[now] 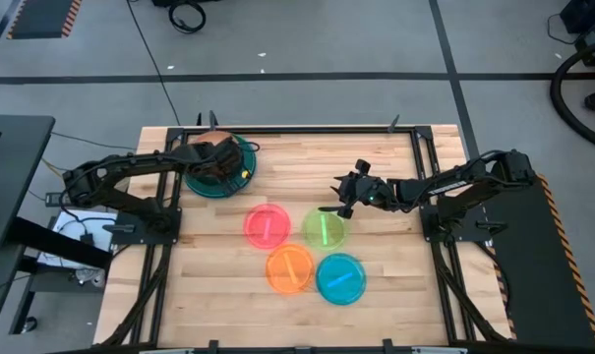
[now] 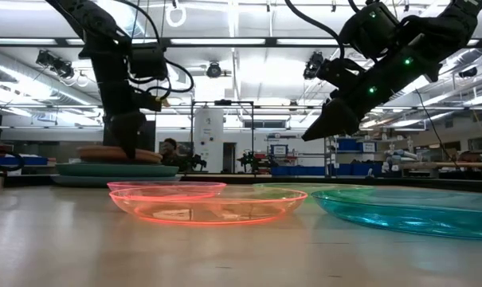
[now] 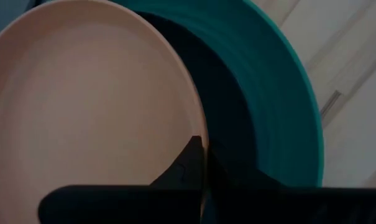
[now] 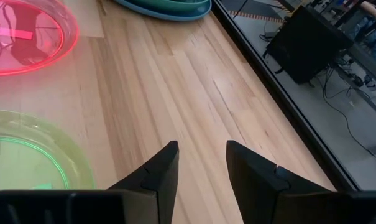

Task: Stack plastic plates
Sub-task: Stack the small brown plate on the small dark blue plate, then stack the small pink plate on the small brown plate

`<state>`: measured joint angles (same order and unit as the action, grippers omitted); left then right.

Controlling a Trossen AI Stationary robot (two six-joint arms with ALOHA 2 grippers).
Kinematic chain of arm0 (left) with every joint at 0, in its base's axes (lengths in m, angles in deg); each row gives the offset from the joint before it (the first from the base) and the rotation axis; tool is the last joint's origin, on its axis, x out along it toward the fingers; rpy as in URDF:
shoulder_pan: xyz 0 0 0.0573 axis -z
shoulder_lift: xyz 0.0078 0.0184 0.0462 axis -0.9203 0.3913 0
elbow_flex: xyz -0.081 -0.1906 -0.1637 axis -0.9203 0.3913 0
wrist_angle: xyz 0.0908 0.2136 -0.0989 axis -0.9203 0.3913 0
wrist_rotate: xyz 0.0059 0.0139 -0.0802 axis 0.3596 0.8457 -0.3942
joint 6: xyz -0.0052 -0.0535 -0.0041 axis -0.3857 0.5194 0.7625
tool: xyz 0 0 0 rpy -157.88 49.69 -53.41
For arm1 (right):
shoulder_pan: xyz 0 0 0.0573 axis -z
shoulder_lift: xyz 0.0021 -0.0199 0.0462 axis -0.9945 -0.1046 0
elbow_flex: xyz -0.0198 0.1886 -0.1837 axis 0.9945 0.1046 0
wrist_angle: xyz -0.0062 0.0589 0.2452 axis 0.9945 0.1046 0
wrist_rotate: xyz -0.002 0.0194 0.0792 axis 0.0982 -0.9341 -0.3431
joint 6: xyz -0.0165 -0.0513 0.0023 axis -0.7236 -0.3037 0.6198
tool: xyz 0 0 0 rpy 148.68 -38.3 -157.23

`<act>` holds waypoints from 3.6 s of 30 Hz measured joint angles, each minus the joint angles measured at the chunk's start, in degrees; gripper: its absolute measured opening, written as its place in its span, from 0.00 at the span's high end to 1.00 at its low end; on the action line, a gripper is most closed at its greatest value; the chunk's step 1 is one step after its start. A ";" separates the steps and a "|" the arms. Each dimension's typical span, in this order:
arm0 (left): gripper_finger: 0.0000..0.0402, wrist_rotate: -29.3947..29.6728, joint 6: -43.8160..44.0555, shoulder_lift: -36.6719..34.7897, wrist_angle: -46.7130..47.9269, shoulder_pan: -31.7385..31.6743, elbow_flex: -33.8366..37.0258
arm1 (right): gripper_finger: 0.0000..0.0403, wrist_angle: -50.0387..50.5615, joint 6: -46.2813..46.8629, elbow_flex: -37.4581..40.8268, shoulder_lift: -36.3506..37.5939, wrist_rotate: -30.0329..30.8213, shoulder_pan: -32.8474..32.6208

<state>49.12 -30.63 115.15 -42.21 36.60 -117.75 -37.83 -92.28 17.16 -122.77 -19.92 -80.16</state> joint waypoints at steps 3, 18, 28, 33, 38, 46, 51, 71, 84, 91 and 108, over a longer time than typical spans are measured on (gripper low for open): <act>0.94 -0.89 1.21 0.00 0.02 0.04 0.00 | 0.64 0.00 0.00 0.00 0.00 -0.04 0.00; 0.68 -1.93 0.51 0.02 -0.14 4.21 -3.45 | 0.64 0.02 0.00 0.00 0.00 -0.39 0.00; 0.68 -5.11 -15.54 0.60 -4.81 16.61 -4.23 | 0.64 0.07 -0.29 0.00 0.00 -2.27 0.00; 0.68 -5.02 -16.41 1.49 -6.71 23.97 -3.91 | 0.64 0.09 -0.53 0.00 0.00 -2.60 0.00; 0.68 -5.03 -13.84 2.24 -6.38 29.97 -3.91 | 0.64 -0.04 -0.87 0.00 0.00 -2.95 0.00; 0.68 -2.98 -13.69 4.94 -5.02 39.45 -3.87 | 0.64 -0.14 -0.03 0.00 0.00 -2.96 0.00; 0.61 0.41 -11.76 6.56 -6.63 43.45 -3.85 | 0.64 -0.93 -0.02 0.00 0.00 -2.94 0.00; 0.49 7.12 -5.90 8.40 -2.71 55.46 -3.89 | 0.64 -2.19 1.70 -0.02 0.00 -4.06 -0.17; 0.55 10.63 -8.35 18.61 -7.98 52.51 -4.00 | 0.64 -2.59 0.26 -0.02 0.00 -4.48 -0.19; 0.68 10.36 -9.38 19.26 -8.18 52.17 -4.07 | 0.64 -2.63 0.22 -0.02 0.00 -4.48 -0.20; 0.98 9.48 -8.03 17.73 -10.04 53.68 -3.80 | 0.64 -3.02 1.49 -0.02 0.00 -4.50 -0.31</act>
<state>58.60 -38.66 132.88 -52.24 90.28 -121.56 -40.84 -90.80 17.14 -122.77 -24.42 -80.47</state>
